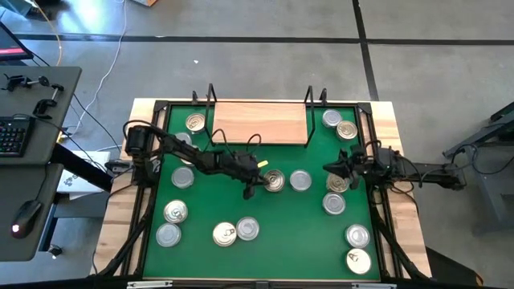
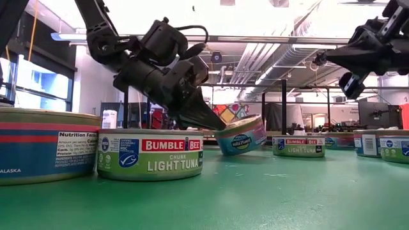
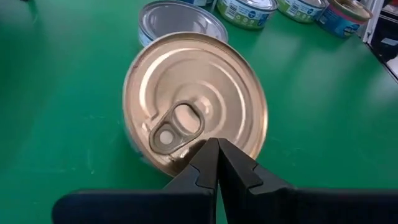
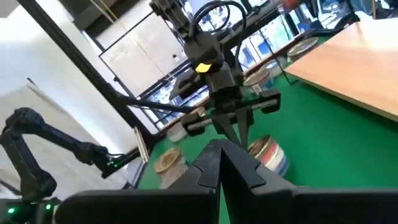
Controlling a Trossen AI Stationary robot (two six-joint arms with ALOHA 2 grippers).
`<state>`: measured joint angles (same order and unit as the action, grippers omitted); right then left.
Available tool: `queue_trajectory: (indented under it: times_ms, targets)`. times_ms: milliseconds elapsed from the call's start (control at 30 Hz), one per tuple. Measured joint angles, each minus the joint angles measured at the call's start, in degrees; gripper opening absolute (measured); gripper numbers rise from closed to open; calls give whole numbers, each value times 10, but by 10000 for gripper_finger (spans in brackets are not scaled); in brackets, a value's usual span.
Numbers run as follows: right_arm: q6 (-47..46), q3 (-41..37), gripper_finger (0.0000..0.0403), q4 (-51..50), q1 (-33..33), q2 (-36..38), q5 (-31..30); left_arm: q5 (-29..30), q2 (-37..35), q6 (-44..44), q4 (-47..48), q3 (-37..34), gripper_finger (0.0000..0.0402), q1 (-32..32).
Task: Stack canned seafood by type on shelf
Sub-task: Put the blue pink tuna can on the shelf
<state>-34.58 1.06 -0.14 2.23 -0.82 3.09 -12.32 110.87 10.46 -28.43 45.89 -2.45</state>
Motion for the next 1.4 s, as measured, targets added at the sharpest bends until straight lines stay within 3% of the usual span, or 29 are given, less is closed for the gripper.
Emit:
queue_trajectory:
  times_ms: [533, 700, 867, 933, 1033, 1200, 1267, 1400]
  targets:
    - [36, 0, 0, 75, -26, -98, -40, 24, -64, -2, 184, -15, 0, 28]
    - [47, 0, 0, 100, -27, -115, -40, 130, -138, -6, 290, -18, 0, 53]
    - [70, 0, 0, 116, -27, -127, -40, 290, -205, -6, 257, -15, 2, 95]
    - [79, 0, 0, 120, -27, -128, -40, 328, -212, -15, 228, -14, 11, 108]
    - [88, 0, 0, 121, -27, -129, -40, 356, -210, -44, 206, 18, 44, 114]
    - [117, 0, 0, 123, -27, -131, -40, 410, -160, -80, 248, 112, 145, 109]
    - [125, 0, 0, 124, -27, -131, -40, 418, -131, -66, 306, 170, 193, 102]
    - [131, 0, 0, 125, -27, -131, -33, 429, -59, 43, 511, 311, 271, 74]
